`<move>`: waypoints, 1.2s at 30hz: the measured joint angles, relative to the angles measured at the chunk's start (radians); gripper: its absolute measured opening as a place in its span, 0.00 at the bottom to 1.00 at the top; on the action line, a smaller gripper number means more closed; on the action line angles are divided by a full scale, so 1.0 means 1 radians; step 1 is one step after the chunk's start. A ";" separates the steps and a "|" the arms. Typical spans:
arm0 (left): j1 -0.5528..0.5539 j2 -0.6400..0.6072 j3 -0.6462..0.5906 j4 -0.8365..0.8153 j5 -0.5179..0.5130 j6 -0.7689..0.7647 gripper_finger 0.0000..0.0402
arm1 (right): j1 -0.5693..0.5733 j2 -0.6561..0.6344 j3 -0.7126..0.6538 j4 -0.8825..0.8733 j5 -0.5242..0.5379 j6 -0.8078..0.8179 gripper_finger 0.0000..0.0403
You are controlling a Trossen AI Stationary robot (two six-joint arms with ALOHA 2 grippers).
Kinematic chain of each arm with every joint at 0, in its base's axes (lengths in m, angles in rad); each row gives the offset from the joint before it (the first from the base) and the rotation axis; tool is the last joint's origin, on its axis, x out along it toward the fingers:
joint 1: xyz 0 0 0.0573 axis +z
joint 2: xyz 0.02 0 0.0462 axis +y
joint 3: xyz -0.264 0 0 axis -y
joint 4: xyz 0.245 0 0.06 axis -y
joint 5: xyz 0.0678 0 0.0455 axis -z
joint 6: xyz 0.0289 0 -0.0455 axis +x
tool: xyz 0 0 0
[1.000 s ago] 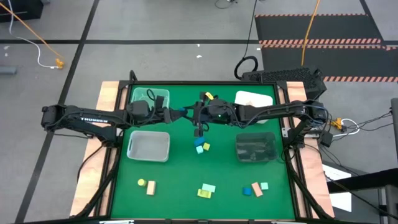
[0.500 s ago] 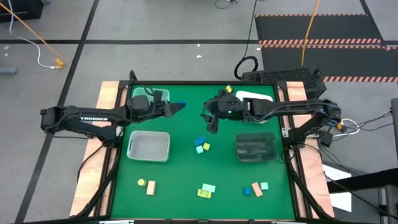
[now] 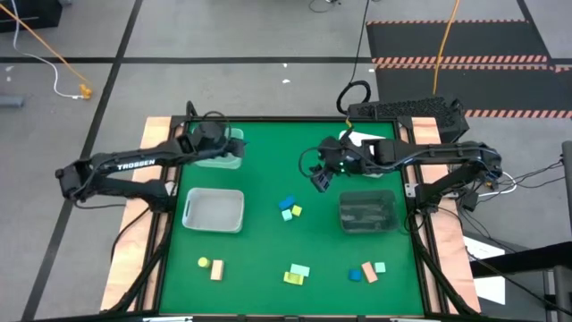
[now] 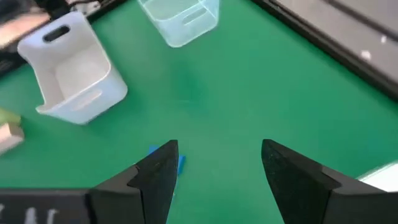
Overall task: Sort & place blocks by color
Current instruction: Put the top blue block into the white transparent bin, then put the top light blue block into the gray bin
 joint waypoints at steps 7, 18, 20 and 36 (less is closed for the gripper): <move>0.076 0.000 0.000 -0.186 -0.045 0.063 0.21 | 0.000 0.006 -0.134 0.225 -0.002 0.058 0.55; 0.099 0.000 0.000 -0.307 -0.071 0.101 0.42 | 0.000 0.007 -0.530 1.059 -0.059 0.030 0.55; 0.099 0.000 0.000 -0.301 -0.071 0.098 0.49 | 0.000 0.006 -0.586 1.188 -0.087 -0.002 0.55; 0.099 0.000 0.000 -0.190 0.037 0.038 0.60 | 0.012 -0.005 -0.628 1.323 -0.098 -0.116 0.55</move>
